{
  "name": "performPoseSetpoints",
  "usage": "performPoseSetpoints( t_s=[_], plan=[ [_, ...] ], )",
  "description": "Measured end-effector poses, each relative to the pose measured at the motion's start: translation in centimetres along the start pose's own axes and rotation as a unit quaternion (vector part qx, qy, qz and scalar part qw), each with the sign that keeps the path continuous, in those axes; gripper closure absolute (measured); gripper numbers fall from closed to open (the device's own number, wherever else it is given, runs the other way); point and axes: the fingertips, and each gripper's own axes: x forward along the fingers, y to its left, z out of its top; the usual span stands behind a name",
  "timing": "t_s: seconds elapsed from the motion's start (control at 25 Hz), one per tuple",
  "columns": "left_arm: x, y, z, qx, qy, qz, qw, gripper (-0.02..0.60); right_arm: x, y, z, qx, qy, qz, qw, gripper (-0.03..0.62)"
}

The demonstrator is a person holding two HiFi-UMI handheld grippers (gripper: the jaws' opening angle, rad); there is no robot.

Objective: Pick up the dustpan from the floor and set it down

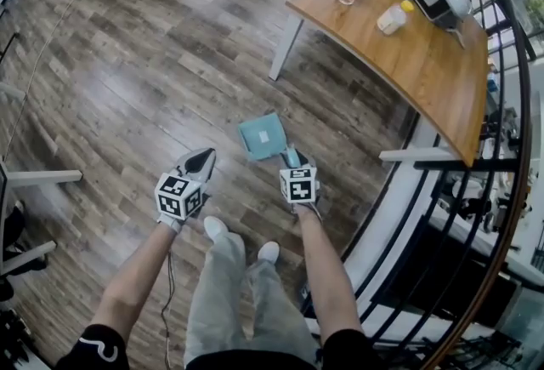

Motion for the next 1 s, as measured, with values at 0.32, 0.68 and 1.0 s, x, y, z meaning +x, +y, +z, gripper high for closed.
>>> performPoseSetpoints(
  t_s=[0.32, 0.68, 1.0],
  plan=[
    [-0.7, -1.7, 0.7, 0.002, -0.002, 0.009, 1.0000, 0.587, -2.5, 0.1, 1.0, 0.014, -0.023, 0.034, 0.999, 0.342],
    [-1.9, -6.6, 3.9, -0.004, -0.022, 0.023, 0.9995, 0.588, -8.7, 1.2, 4.5, 0.009, -0.070, 0.073, 0.995, 0.333],
    [-6.0, -11.8, 7.4, 0.006, -0.043, 0.039, 0.9983, 0.587, -18.2, 0.1, 7.1, 0.008, -0.114, 0.075, 0.991, 0.335]
  ],
)
